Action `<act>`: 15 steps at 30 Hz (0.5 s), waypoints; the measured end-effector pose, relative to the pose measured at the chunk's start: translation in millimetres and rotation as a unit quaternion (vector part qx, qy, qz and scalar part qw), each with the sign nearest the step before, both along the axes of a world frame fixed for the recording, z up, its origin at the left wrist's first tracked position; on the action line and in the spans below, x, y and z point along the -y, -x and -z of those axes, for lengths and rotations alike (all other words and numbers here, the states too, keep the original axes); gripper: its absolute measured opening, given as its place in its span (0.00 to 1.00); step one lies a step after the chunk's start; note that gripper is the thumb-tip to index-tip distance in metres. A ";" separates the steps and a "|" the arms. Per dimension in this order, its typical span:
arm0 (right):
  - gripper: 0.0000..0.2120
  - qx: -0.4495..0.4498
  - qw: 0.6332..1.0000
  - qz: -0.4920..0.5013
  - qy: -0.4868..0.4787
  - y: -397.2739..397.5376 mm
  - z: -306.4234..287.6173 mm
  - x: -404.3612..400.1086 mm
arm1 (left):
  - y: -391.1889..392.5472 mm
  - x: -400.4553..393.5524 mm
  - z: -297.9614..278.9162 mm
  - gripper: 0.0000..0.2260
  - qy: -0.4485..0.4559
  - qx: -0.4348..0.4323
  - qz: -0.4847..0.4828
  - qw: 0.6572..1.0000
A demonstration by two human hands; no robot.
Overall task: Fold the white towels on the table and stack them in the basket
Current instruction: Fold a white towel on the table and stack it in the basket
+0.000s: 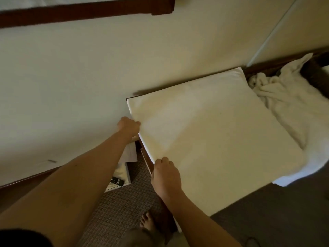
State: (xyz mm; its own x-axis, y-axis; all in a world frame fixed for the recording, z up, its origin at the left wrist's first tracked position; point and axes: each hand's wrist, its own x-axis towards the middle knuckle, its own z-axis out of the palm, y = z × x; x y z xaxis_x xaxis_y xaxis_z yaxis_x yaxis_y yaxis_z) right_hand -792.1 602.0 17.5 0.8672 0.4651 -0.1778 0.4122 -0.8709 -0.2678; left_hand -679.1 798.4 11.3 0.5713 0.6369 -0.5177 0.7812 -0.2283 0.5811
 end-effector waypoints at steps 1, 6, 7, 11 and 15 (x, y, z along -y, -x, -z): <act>0.06 -0.017 1.000 0.013 -0.008 2.6 0.4 -1.3 | 2.9 -2.5 -1.9 0.13 0.001 -0.009 0.003 1.000; 0.09 -0.110 0.985 0.098 -0.091 15.9 -5.2 -8.0 | 26.9 -4.8 -17.0 0.05 0.070 0.025 -0.061 0.995; 0.09 -0.119 0.983 0.100 -0.099 18.0 -7.8 -11.4 | 31.4 -7.5 -16.8 0.06 0.074 0.034 -0.079 0.994; 0.07 -0.117 0.978 0.101 -0.140 21.0 -22.8 -22.5 | 46.6 -28.5 -22.0 0.11 0.029 0.074 -0.131 0.988; 0.14 -0.160 0.963 0.085 -0.197 9.6 -49.2 -30.3 | 51.1 -35.0 -50.9 0.15 0.005 0.127 -0.129 0.983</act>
State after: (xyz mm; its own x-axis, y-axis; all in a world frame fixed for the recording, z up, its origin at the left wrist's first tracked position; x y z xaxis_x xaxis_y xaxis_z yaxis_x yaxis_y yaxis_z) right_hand -801.7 632.3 66.7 0.8666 0.4080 -0.2875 0.1143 -0.7229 -0.6814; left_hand -730.2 833.4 62.3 0.5034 0.7733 -0.3856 0.6416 -0.0356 0.7662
